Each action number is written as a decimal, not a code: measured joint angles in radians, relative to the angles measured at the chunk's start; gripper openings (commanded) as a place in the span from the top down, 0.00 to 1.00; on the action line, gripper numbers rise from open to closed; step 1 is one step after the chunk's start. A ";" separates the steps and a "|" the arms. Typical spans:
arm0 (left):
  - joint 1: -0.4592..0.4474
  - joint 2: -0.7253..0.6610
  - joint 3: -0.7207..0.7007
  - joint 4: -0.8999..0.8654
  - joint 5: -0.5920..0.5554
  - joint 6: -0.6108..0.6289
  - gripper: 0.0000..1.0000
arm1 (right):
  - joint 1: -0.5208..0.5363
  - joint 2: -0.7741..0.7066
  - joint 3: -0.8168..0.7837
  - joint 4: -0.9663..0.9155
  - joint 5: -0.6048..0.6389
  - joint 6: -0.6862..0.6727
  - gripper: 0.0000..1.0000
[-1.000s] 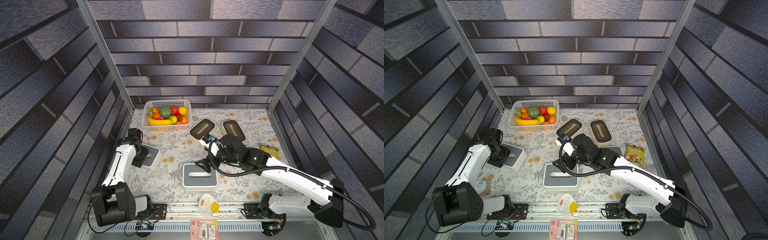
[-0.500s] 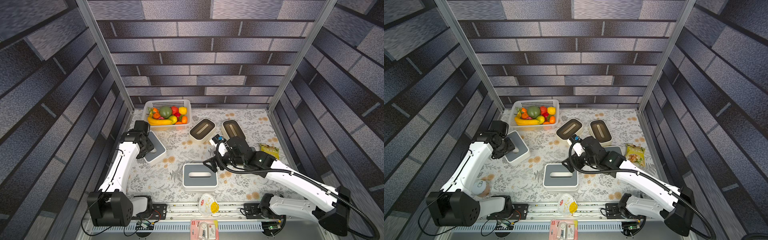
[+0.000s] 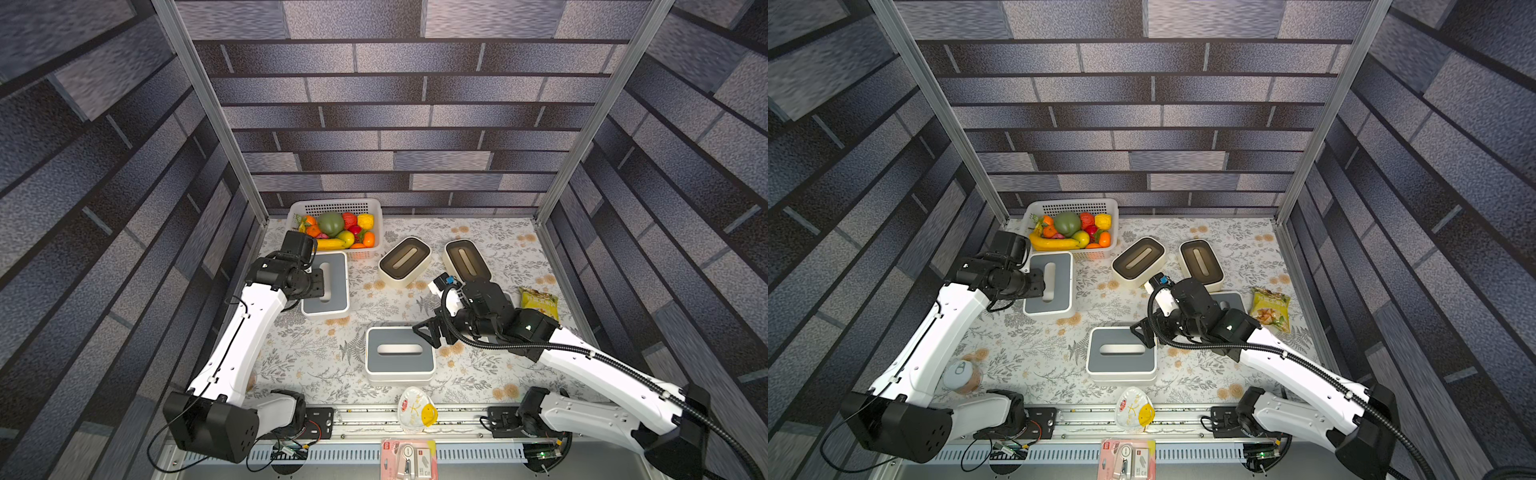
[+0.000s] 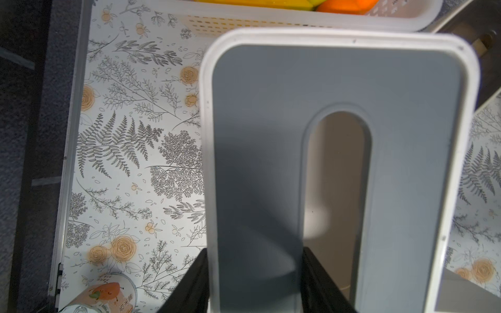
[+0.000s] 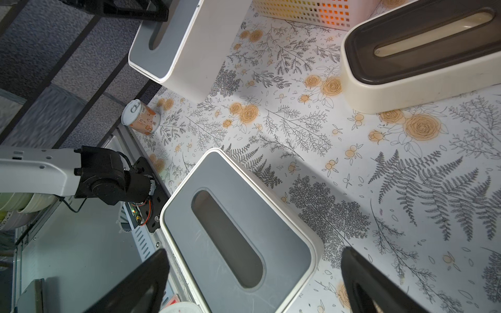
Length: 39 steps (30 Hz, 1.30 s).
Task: Stack the tissue boxes
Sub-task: Pick up the tissue box from the center of the board, then place the tissue box at the tissue box.
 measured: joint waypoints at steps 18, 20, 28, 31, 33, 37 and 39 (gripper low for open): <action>-0.175 0.001 0.080 -0.014 0.140 0.280 0.59 | -0.008 -0.159 -0.090 -0.046 0.000 0.103 0.00; -0.207 0.006 0.093 -0.014 0.143 0.304 0.60 | -0.008 -0.179 -0.104 -0.057 0.000 0.117 0.00; -0.334 0.050 0.120 -0.026 0.150 0.408 0.59 | -0.008 -0.249 -0.126 -0.120 -0.002 0.158 0.00; -0.367 0.062 0.142 -0.042 0.170 0.449 0.59 | -0.009 -0.269 -0.130 -0.136 -0.008 0.162 0.00; -0.387 0.067 0.159 -0.056 0.184 0.475 0.59 | -0.010 -0.282 -0.133 -0.146 -0.016 0.162 0.00; -0.421 0.077 0.196 -0.091 0.199 0.526 0.58 | -0.010 -0.312 -0.154 -0.157 -0.026 0.161 0.00; -0.436 0.085 0.219 -0.106 0.207 0.554 0.58 | -0.010 -0.327 -0.173 -0.161 -0.031 0.162 0.00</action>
